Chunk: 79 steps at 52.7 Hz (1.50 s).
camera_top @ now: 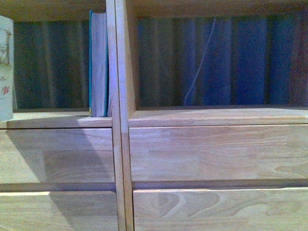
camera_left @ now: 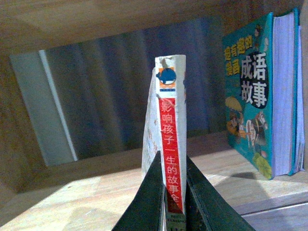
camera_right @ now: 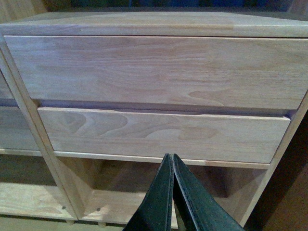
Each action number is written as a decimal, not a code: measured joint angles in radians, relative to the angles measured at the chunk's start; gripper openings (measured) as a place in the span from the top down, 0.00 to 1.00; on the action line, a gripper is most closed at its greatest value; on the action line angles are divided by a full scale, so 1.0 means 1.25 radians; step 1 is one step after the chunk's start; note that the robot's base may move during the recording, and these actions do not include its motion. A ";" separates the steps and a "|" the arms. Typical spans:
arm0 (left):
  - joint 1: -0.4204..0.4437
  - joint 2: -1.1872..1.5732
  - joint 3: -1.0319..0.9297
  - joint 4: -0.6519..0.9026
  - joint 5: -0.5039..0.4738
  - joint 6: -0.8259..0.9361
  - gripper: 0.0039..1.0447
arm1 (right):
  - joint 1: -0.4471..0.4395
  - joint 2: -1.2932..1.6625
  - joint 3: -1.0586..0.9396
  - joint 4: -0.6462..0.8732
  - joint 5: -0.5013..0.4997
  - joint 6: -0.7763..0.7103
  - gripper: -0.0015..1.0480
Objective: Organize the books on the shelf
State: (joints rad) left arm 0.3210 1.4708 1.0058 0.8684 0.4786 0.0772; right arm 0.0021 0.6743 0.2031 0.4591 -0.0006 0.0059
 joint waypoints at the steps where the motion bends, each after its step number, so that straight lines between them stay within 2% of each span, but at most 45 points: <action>1: -0.008 0.009 0.013 -0.005 -0.003 0.007 0.94 | 0.000 -0.007 -0.006 0.000 0.000 0.000 0.97; 16: -0.078 0.083 0.171 -0.061 -0.020 0.049 0.94 | 0.000 -0.092 -0.069 -0.017 0.000 0.000 0.97; 33: -0.121 0.219 0.281 -0.034 -0.025 0.046 0.94 | 0.000 -0.188 -0.111 -0.071 0.000 0.000 0.97; 56: -0.192 0.457 0.608 -0.076 -0.035 0.016 0.94 | 0.000 -0.311 -0.152 -0.136 0.000 0.000 0.97; 72: -0.241 0.565 0.673 -0.029 -0.073 -0.053 0.94 | 0.000 -0.398 -0.152 -0.226 0.000 0.000 0.97; 75: -0.250 0.569 0.673 -0.020 -0.088 -0.060 0.94 | 0.000 -0.481 -0.152 -0.336 0.000 0.000 0.97; 79: -0.256 0.572 0.673 -0.019 -0.092 -0.068 0.80 | 0.000 -0.527 -0.152 -0.363 0.000 0.000 0.97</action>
State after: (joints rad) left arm 0.0006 2.1857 1.8465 0.8444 0.3637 -0.0074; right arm 0.0021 0.0154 0.0135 0.0051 -0.0010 0.0055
